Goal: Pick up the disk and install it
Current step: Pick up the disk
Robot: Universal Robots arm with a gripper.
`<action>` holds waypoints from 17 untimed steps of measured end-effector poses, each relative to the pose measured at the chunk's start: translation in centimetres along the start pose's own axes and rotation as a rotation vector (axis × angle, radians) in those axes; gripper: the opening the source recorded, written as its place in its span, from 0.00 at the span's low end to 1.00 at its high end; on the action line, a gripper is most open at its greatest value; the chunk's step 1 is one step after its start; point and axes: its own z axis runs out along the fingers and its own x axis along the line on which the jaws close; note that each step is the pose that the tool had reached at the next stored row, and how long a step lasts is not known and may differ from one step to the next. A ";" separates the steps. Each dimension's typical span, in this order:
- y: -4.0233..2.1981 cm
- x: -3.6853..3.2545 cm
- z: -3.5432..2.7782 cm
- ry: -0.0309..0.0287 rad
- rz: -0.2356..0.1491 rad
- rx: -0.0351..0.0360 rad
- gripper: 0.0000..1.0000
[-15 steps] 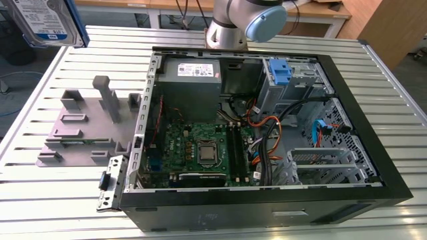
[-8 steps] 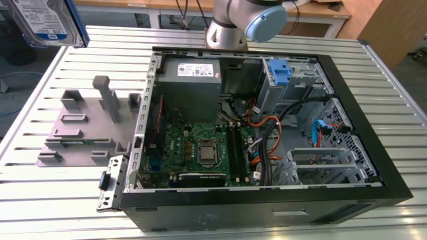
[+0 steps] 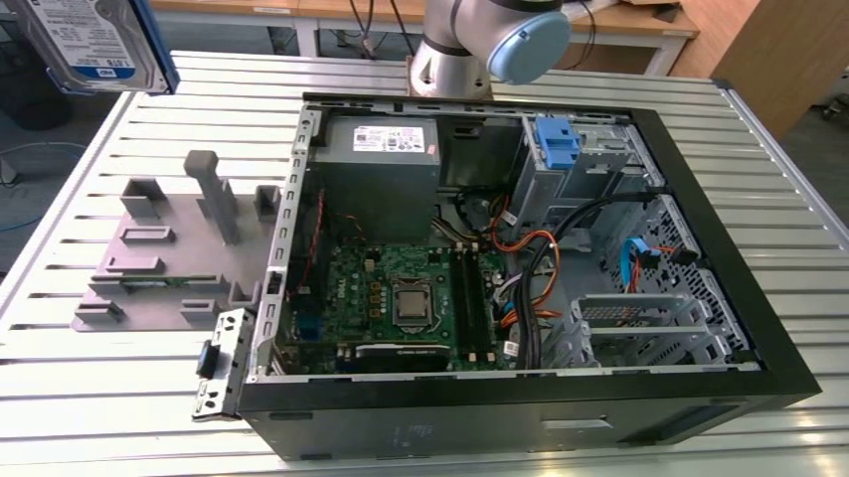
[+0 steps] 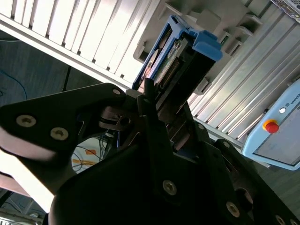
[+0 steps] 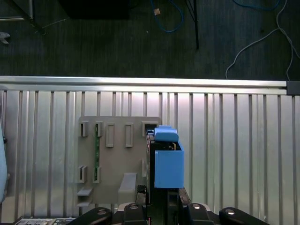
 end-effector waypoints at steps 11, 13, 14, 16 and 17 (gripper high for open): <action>-1.22 0.00 -0.03 0.0000 0.000 0.0000 0.35; -1.57 -0.01 -0.05 0.0000 0.000 0.0000 0.35; -1.72 -0.01 -0.05 0.0000 0.000 0.0000 0.35; -2.02 -0.01 -0.06 0.0000 0.000 0.0000 0.35; -2.17 -0.01 -0.06 0.0000 0.000 0.0000 0.35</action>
